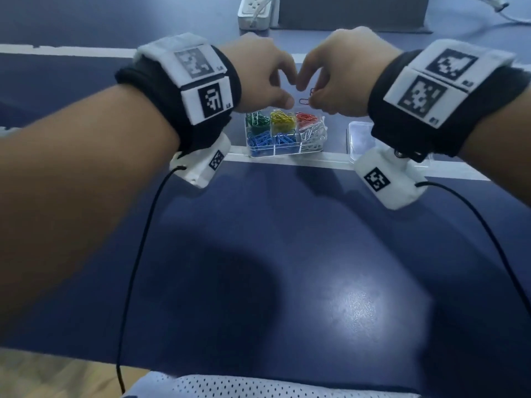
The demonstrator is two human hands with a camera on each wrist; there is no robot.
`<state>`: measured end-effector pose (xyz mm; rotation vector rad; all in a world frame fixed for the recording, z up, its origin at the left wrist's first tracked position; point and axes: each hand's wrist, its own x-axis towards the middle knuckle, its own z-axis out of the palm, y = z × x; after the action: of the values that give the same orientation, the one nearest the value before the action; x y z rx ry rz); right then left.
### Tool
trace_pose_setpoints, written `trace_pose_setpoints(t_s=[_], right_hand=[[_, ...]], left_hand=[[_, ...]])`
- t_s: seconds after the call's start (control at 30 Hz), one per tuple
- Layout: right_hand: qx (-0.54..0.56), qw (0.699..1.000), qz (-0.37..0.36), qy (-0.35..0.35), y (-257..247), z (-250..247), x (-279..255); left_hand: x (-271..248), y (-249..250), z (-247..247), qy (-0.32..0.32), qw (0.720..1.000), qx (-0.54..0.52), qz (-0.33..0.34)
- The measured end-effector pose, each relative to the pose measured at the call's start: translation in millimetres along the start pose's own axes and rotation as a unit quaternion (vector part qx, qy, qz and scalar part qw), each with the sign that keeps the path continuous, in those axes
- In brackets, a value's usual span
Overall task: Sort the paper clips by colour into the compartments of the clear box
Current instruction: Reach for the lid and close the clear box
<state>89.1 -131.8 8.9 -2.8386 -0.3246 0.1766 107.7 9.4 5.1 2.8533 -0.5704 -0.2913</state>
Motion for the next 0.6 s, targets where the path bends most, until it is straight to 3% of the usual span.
trace_pose_setpoints(t_s=[0.23,0.4,0.47,0.6], right_hand=[[-0.031,0.999,-0.012,-0.025,-6.5,3.5,9.5],[-0.066,0.998,-0.006,-0.025,13.1,-2.4,1.2],[-0.086,0.994,0.007,-0.067,27.8,-5.1,-5.3],[-0.153,0.962,0.066,-0.215,58.2,-12.4,-22.2]], left_hand=[[-24.7,-30.5,2.0,-0.139,0.987,-0.013,-0.076],[-28.1,-35.8,1.4,-0.145,0.986,-0.006,-0.077],[-28.0,-39.1,3.1,-0.131,0.988,0.003,-0.079],[-28.3,-43.9,8.0,-0.114,0.99,0.008,-0.077]])
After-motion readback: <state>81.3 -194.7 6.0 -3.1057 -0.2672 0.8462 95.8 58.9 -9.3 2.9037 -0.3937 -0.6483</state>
